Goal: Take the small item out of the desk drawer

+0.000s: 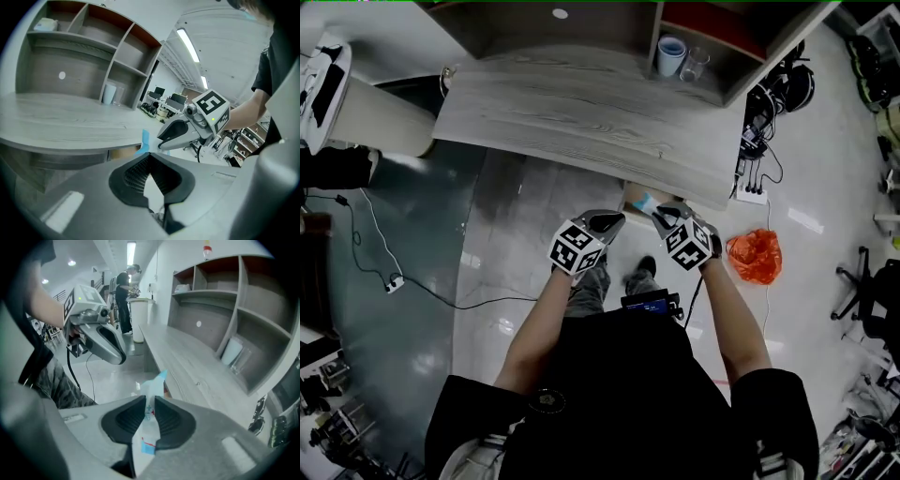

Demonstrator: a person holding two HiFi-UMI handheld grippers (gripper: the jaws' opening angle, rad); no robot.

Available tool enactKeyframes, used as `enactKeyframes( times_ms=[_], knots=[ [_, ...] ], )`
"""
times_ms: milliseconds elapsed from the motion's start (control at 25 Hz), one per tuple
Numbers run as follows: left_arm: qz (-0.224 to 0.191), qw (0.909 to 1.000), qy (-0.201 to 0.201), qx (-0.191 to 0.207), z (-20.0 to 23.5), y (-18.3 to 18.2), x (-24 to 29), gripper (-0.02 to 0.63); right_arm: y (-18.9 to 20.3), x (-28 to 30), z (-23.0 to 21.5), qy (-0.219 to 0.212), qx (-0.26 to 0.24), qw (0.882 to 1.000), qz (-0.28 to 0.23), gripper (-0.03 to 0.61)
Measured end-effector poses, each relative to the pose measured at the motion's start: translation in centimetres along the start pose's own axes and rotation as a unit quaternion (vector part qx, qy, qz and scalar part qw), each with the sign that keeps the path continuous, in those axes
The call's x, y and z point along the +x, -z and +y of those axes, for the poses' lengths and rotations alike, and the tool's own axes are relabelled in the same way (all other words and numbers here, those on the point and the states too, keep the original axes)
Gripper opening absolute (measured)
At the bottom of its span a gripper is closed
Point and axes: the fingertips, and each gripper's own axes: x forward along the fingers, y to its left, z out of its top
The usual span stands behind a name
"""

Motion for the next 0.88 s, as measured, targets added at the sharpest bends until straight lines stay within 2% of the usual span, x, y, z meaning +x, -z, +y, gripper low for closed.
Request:
enactKeyframes(
  times_ms=[240, 440, 720, 880],
  knots=[
    [-0.01, 0.9998, 0.007, 0.013, -0.7, -1.8, -0.4, 0.002, -1.3, -3.1, -0.2, 0.026, 0.026, 0.999, -0.031, 0.058],
    [-0.015, 0.9994, 0.013, 0.03, -1.3, -2.9, -0.2, 0.002, -1.7, -5.1, -0.8, 0.052, 0.07, 0.994, -0.066, 0.058],
    [-0.03, 0.9982, 0.026, 0.046, -2.5, -4.7, 0.3, 0.002, -1.9, -8.4, -1.9, 0.086, 0.132, 0.981, -0.111, 0.058],
    [-0.041, 0.9971, 0.034, 0.055, -3.0, -6.1, 0.3, 0.002, -2.1, -9.9, -2.8, 0.101, 0.172, 0.97, -0.141, 0.058]
  ],
)
